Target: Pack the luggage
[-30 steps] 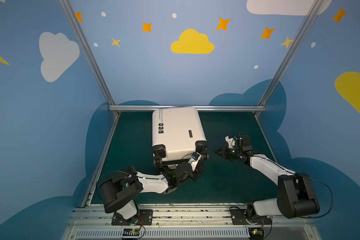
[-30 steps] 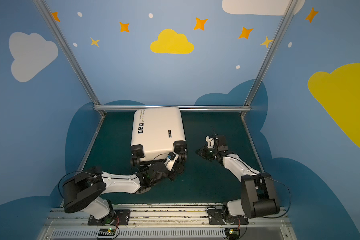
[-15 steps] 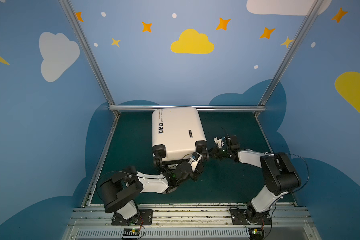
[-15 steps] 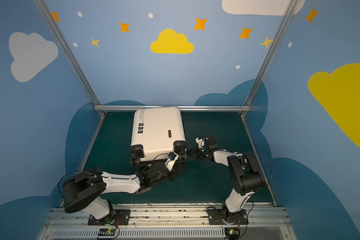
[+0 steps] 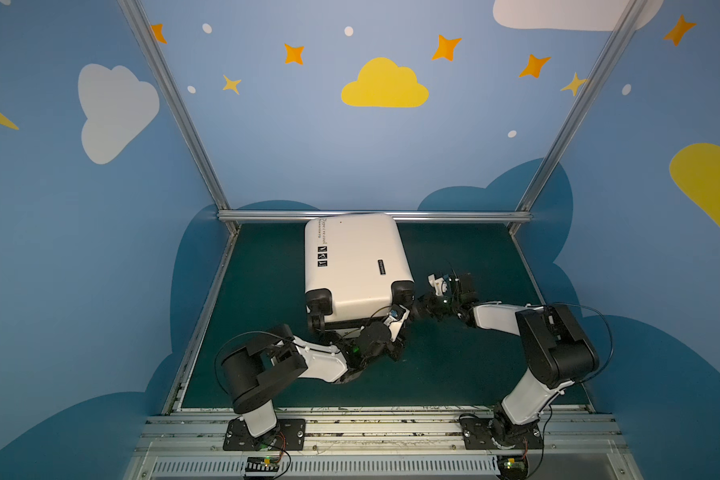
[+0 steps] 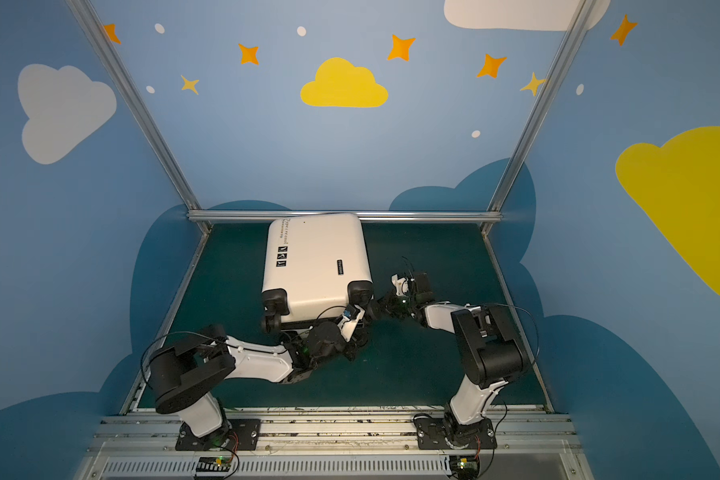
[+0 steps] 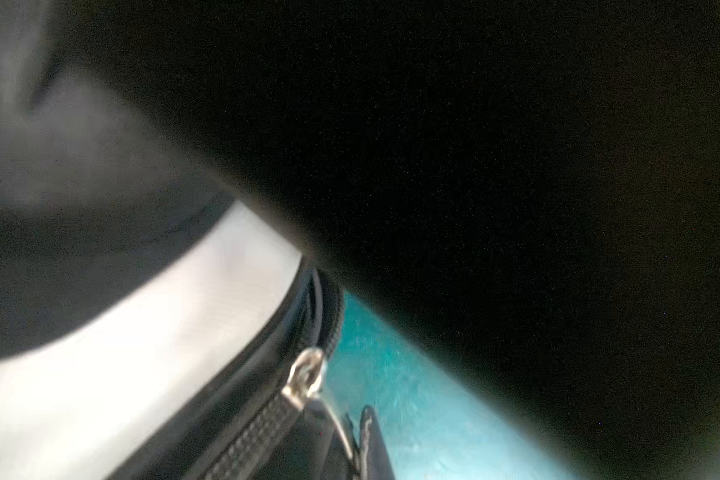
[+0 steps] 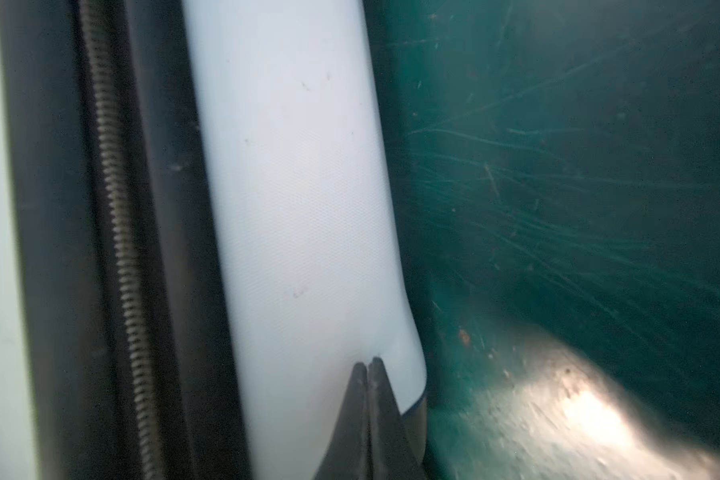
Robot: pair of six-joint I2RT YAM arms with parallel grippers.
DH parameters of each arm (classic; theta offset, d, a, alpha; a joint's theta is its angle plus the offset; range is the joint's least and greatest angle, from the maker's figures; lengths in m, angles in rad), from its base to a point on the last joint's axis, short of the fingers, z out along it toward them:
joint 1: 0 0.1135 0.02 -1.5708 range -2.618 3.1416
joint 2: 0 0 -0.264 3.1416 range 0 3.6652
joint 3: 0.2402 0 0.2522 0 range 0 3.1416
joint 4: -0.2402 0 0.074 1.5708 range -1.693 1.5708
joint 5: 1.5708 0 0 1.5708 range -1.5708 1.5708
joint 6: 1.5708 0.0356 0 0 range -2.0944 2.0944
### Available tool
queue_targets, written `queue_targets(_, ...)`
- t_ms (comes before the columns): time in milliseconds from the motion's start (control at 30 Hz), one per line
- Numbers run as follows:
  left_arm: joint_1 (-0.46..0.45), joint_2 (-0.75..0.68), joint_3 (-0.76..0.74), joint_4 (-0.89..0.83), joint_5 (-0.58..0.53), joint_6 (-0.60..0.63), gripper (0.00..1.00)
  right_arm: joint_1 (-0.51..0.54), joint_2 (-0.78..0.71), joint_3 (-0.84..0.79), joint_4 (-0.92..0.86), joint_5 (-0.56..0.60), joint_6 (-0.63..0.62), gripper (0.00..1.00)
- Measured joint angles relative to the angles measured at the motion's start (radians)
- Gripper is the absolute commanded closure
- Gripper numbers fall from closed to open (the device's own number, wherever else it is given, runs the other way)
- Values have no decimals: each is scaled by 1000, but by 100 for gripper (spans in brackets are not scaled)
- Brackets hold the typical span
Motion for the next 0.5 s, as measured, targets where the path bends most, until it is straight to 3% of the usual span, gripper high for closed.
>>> queue_targets(500, -18, -2, 6, -6, -31, 3, 97, 20, 8, -3, 6, 62, 8, 100)
